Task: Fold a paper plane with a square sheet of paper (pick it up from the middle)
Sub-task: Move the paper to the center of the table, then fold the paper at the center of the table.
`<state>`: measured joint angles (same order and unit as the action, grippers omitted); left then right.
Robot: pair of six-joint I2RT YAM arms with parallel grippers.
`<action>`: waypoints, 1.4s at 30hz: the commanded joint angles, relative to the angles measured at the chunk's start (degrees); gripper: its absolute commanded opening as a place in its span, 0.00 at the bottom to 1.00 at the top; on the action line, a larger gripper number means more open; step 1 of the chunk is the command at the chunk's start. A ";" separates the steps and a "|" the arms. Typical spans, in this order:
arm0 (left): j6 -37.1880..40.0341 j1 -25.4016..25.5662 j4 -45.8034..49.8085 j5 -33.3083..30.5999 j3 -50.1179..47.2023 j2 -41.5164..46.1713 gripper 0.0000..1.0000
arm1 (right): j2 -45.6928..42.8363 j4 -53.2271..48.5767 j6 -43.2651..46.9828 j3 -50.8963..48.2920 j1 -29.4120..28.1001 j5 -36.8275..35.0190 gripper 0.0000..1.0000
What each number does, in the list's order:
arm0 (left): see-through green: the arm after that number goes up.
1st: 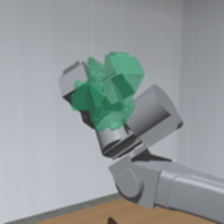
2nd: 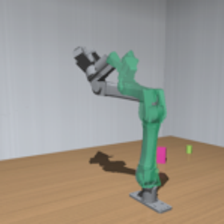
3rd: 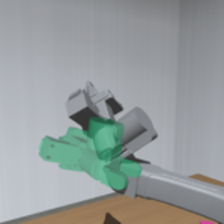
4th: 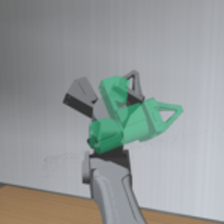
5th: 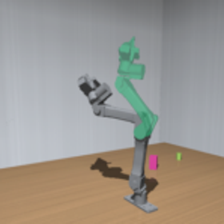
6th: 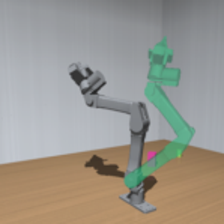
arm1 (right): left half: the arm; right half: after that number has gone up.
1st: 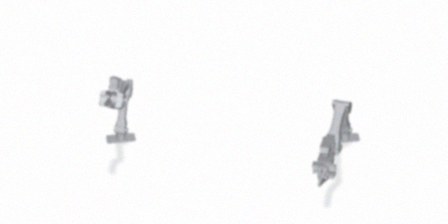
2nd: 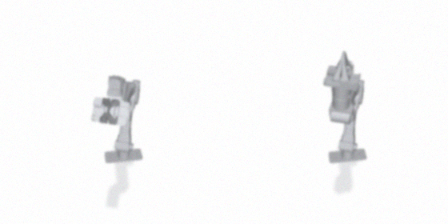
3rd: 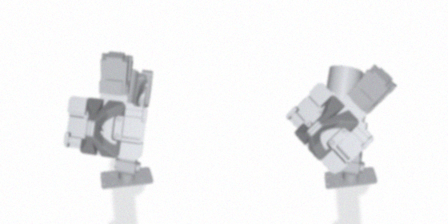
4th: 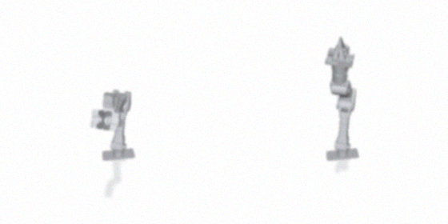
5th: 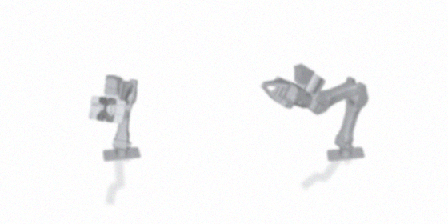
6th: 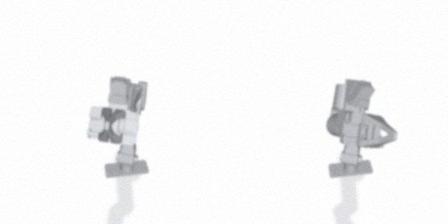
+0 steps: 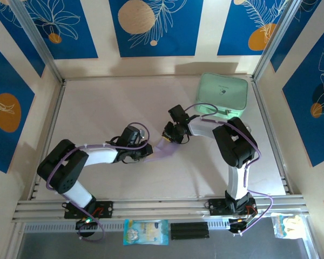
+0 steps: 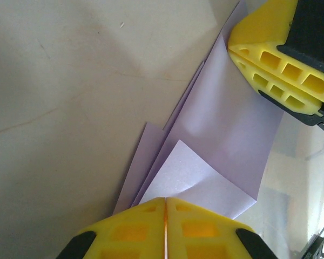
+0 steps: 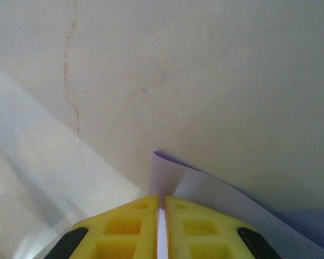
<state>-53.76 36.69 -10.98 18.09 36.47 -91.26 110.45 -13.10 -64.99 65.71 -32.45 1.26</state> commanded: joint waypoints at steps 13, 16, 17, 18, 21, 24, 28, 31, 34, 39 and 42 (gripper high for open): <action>0.50 0.49 4.42 -1.54 0.70 -3.17 0.05 | -6.37 13.18 13.13 -5.33 1.86 15.23 0.17; 0.48 0.53 5.30 -2.24 0.86 -3.28 0.05 | -7.37 13.10 15.62 -6.74 1.06 16.26 0.17; 0.40 0.56 5.43 -2.31 0.82 -3.30 0.05 | -7.26 13.18 15.82 -7.25 0.62 16.64 0.17; 0.22 0.53 5.49 -2.35 0.82 -3.39 0.05 | -6.90 13.67 16.12 -7.75 0.10 17.24 0.17; 0.10 0.52 5.70 -2.35 0.87 -3.48 0.05 | -5.12 14.22 16.47 -8.19 -1.67 18.23 0.16; 0.04 0.50 6.35 -2.57 0.88 -3.45 0.05 | -3.03 15.03 16.14 -8.06 -2.65 19.07 0.15; 0.14 0.55 8.20 -2.79 1.44 -3.61 0.05 | 0.36 15.47 16.04 -6.80 -2.89 20.39 0.14; 0.20 0.50 10.45 -3.05 2.24 -3.90 0.05 | 2.38 15.66 16.21 -6.21 -2.49 20.62 0.14; 0.23 0.50 12.56 -3.35 2.71 -4.16 0.04 | 3.02 16.20 16.46 -6.43 -1.35 20.11 0.13; 0.21 0.52 15.01 -3.08 3.17 -5.38 0.01 | 3.10 16.62 17.24 -6.41 2.29 19.14 0.14; 0.10 0.58 15.02 -2.71 3.15 -5.95 0.01 | 3.17 16.23 17.73 -5.74 4.80 18.10 0.14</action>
<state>-53.98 36.88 -2.96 17.04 40.36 -94.37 112.49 3.46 -48.95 58.76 -30.06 21.04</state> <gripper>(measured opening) 0.060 0.143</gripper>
